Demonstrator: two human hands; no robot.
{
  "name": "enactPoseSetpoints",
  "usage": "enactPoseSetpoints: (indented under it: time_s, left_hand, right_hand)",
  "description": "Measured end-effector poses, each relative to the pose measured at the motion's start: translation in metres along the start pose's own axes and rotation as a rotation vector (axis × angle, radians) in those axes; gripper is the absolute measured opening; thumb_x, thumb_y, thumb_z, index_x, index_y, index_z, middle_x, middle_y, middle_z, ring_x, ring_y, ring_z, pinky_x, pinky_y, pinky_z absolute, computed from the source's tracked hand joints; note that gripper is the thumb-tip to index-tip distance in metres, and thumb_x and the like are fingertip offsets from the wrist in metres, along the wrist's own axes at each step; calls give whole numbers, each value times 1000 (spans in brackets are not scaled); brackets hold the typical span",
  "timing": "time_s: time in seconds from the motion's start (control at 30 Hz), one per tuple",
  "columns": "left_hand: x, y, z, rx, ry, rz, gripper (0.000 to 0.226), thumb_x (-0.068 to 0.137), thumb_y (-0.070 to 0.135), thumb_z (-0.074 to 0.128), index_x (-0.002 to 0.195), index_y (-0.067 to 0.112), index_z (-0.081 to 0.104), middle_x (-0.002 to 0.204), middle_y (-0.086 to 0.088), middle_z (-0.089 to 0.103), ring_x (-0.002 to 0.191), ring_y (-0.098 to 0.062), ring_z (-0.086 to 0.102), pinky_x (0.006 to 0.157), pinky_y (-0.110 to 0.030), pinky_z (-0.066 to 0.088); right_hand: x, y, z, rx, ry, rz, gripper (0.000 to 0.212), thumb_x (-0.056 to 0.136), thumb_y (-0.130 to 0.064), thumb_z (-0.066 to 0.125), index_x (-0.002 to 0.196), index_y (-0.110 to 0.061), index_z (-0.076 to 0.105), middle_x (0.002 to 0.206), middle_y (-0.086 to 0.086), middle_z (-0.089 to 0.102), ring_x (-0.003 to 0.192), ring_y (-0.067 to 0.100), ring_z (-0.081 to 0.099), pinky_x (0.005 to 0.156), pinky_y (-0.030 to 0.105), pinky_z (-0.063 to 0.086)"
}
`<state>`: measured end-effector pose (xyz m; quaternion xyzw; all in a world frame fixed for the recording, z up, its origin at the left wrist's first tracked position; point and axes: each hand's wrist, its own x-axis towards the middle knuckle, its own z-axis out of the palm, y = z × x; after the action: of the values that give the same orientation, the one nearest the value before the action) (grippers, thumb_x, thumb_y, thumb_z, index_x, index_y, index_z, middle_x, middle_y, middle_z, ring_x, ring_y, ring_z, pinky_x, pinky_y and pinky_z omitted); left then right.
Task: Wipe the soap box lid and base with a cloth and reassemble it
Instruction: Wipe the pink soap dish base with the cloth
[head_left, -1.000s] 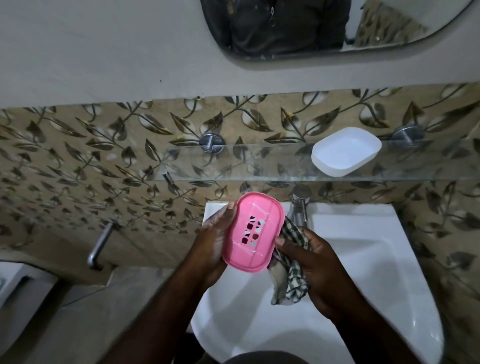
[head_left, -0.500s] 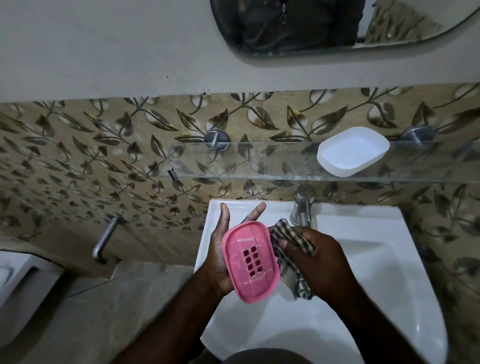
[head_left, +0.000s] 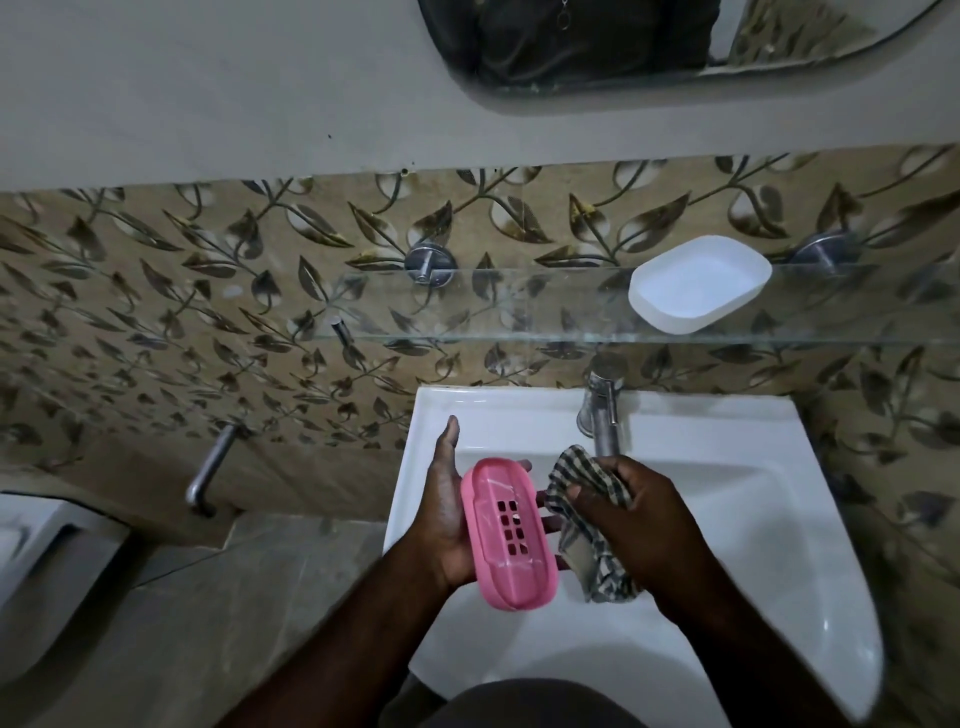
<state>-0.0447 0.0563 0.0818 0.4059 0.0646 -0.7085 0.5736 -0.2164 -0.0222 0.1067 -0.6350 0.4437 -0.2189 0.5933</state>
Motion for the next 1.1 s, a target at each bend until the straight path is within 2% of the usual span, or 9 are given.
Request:
enactPoseSetpoints:
  time_s: [0.07,0.33,0.43,0.53,0.67,0.8,0.87,1.0,1.1]
  left_hand:
    - [-5,2,1,-22,-54,-7,89,69,79,53,120,6,60,89,-19,63,85,-44,67,80,-62,52]
    - [-7,-8,-7,-17,-89,26,73,80,66,55,108,0,65,94,-21,66,82,-37,66,91,-52,46]
    - [-4,-9,-6,55,-111,45,77,81,67,54,116,0,66,106,-22,66,96,-36,64,102,-52,40]
    - [-1,-14,1,207,-102,68,74,85,68,50,125,8,63,110,-19,65,100,-34,61,99,-53,43]
    - [3,-12,4,252,-20,174,60,92,63,41,112,13,69,103,-14,70,96,-29,63,89,-42,49]
    - [3,-3,2,231,46,188,73,89,69,39,114,7,69,104,-18,70,98,-32,65,96,-46,46]
    - [6,-5,3,224,41,193,83,86,74,39,122,2,64,116,-21,66,106,-35,61,102,-50,42]
    - [8,0,11,115,-62,189,82,83,75,39,114,6,70,110,-18,68,97,-31,66,95,-46,47]
    - [7,4,10,83,-98,145,80,85,73,35,110,7,73,104,-17,69,93,-33,66,99,-50,42]
  right_hand:
    - [1,0,-1,28,6,10,14,87,-11,70,98,-19,66,81,0,76,71,18,73,75,44,60]
    - [2,-3,-3,100,-57,-3,15,85,-8,71,98,-16,70,86,3,77,79,22,74,79,44,59]
    - [9,-14,-8,-126,16,-172,12,85,-11,71,92,-20,73,80,-5,76,74,10,72,71,30,57]
    - [13,-24,-2,-502,-2,-372,7,86,-19,66,88,-18,72,83,-1,69,81,17,65,72,32,50]
    - [0,-21,26,-675,-26,-548,35,80,-17,52,111,-19,69,103,3,68,91,23,66,79,33,53]
    - [-3,-14,27,-585,-203,-671,40,78,-8,57,114,-20,71,116,-1,70,103,17,67,93,31,53]
    - [7,-15,12,-376,-298,-569,33,85,-8,59,110,-26,73,110,-6,72,101,9,67,92,28,52]
    - [25,-21,-18,389,-76,-168,19,92,-9,61,107,-15,72,102,9,75,95,27,71,88,44,56]
    - [28,-18,-28,547,-66,-82,21,96,-11,54,111,-11,69,106,15,74,98,31,70,83,37,57]
